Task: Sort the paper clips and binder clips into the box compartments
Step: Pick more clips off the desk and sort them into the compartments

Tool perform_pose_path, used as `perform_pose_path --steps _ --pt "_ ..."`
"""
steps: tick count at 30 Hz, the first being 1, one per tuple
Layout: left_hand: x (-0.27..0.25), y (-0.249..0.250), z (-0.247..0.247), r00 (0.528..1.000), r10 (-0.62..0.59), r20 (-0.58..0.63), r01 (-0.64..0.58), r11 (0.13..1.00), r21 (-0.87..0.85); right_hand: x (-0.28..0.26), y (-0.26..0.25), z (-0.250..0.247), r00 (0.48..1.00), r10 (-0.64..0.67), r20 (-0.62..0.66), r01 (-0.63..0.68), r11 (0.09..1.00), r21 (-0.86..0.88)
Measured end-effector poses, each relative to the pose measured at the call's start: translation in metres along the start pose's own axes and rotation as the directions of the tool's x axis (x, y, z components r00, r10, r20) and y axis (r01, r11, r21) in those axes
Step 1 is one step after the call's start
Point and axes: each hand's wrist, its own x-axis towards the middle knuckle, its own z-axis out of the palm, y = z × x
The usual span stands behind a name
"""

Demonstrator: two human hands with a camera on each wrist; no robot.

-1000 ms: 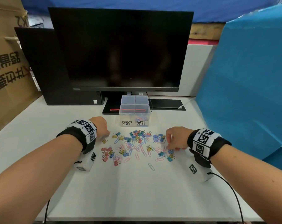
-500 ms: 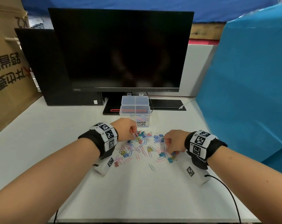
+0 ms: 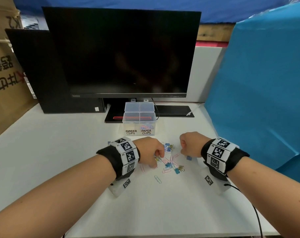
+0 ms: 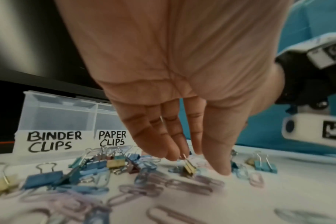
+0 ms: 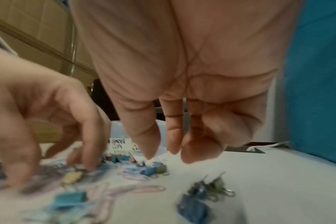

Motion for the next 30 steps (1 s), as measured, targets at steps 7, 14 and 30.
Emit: perform_pose_path --steps 7,14,30 --pt "0.000 0.010 0.006 1.000 -0.019 -0.020 0.021 0.997 0.077 -0.023 -0.015 0.020 0.975 -0.189 0.116 0.191 0.981 -0.010" --pt "-0.010 0.004 0.000 0.998 -0.020 -0.060 0.024 0.997 0.068 -0.029 0.004 0.018 0.974 -0.168 0.150 0.178 0.982 -0.061" --pt "0.010 0.021 0.011 0.997 -0.072 0.006 0.071 0.997 0.036 -0.011 -0.015 0.020 0.976 -0.212 0.040 0.210 0.976 0.058"
